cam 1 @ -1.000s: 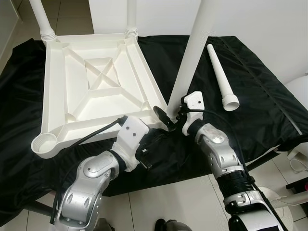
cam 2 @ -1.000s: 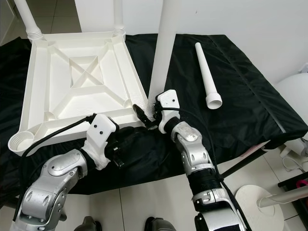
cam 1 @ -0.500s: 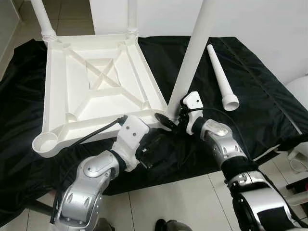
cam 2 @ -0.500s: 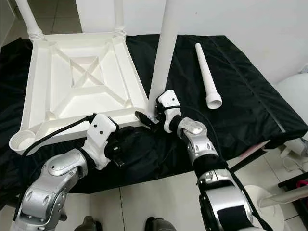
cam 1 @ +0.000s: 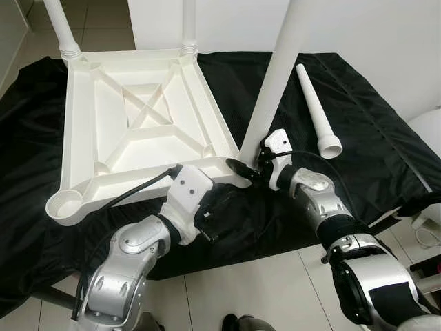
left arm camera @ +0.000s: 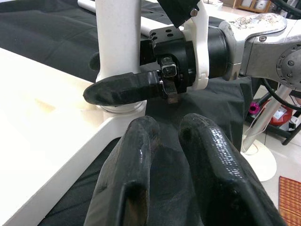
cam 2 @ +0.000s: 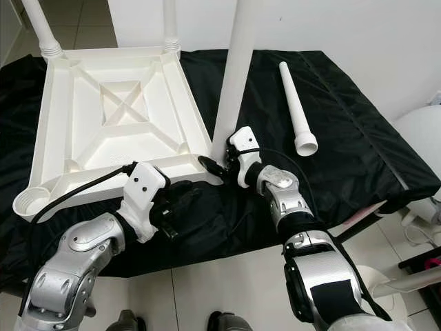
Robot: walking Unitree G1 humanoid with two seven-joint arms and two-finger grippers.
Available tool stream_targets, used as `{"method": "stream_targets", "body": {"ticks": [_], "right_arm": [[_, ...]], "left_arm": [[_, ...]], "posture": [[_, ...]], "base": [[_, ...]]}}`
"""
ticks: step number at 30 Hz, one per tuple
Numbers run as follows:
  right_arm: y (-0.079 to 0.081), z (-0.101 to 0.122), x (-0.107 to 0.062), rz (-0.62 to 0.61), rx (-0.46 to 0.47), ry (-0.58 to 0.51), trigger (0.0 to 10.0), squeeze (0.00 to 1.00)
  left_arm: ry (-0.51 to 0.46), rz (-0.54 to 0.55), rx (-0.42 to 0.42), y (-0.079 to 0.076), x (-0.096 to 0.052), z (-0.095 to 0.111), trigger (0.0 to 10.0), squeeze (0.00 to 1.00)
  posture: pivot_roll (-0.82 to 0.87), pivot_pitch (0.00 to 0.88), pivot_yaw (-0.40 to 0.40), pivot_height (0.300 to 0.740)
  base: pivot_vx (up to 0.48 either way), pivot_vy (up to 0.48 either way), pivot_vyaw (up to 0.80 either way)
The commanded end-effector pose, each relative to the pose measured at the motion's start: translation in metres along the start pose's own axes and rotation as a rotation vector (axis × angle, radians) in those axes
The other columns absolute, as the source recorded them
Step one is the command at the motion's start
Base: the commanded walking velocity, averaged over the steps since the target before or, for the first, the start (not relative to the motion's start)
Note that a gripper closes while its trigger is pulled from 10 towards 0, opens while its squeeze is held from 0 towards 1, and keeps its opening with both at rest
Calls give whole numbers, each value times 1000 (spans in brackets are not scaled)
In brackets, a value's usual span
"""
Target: Building children table
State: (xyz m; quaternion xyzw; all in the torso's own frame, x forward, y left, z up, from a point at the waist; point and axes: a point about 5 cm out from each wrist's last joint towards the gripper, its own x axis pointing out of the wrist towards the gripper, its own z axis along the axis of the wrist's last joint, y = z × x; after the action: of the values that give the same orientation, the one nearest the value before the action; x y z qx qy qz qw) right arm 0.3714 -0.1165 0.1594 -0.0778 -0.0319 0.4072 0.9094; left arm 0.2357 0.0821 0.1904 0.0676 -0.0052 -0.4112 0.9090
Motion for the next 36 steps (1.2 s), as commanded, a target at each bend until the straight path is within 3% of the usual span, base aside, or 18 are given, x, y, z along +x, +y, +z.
{"method": "stream_targets", "body": {"ticks": [1, 6, 9, 12, 17, 19, 22, 24, 26, 31, 36], "right_arm": [[6, -19, -4, -8, 72, 66, 10000, 0], [12, -23, 0, -61, 54, 86, 10000, 0], [16, -22, 7, -159, 85, 70, 10000, 0], [20, -20, 9, -178, 109, 51, 10000, 0], [22, -19, 13, -477, 197, 89, 10000, 0], [23, -17, 13, -536, 209, 86, 10000, 0], [36, -13, 12, -736, 260, 49, 10000, 0], [36, -13, 12, -736, 260, 49, 10000, 0], [45, -9, 12, -811, 284, 7, 10000, 0], [63, 3, 21, -730, 299, -63, 10000, 0], [62, 11, 17, -721, 263, -96, 10000, 0]], "left_arm": [[5, 80, -7, 2, -1, 0, 10000, 0], [6, 81, -7, 2, -1, 0, 10000, 0], [13, 82, -4, 2, -1, -1, 10000, 0], [15, 82, -5, 2, -2, -1, 10000, 0], [20, 81, -3, 3, -3, -2, 10000, 0], [19, 80, -4, 2, -4, -2, 10000, 0], [19, 84, -7, 3, -3, -3, 10000, 0], [19, 84, -7, 3, -3, -3, 10000, 0], [17, 82, -8, 2, -2, -2, 10000, 0], [15, 76, -9, 2, -1, -3, 10000, 0], [15, 65, -5, 0, 0, -3, 10000, 0]], "posture": [[47, 132, -48, 740], [45, 134, -47, 740], [42, 138, -46, 740], [42, 141, -44, 740], [43, 142, -44, 740], [41, 141, -45, 740], [38, 137, -48, 740], [38, 137, -48, 740], [37, 131, -48, 740], [32, 125, -44, 740], [31, 115, -48, 740]], "base": [[0, 0, 0], [0, 0, 0], [0, 0, 0], [0, 0, 0], [0, 0, 0], [0, 0, 0], [0, 0, 0], [0, 0, 0], [0, 0, 0], [0, 0, 0], [0, 0, 0]]}}
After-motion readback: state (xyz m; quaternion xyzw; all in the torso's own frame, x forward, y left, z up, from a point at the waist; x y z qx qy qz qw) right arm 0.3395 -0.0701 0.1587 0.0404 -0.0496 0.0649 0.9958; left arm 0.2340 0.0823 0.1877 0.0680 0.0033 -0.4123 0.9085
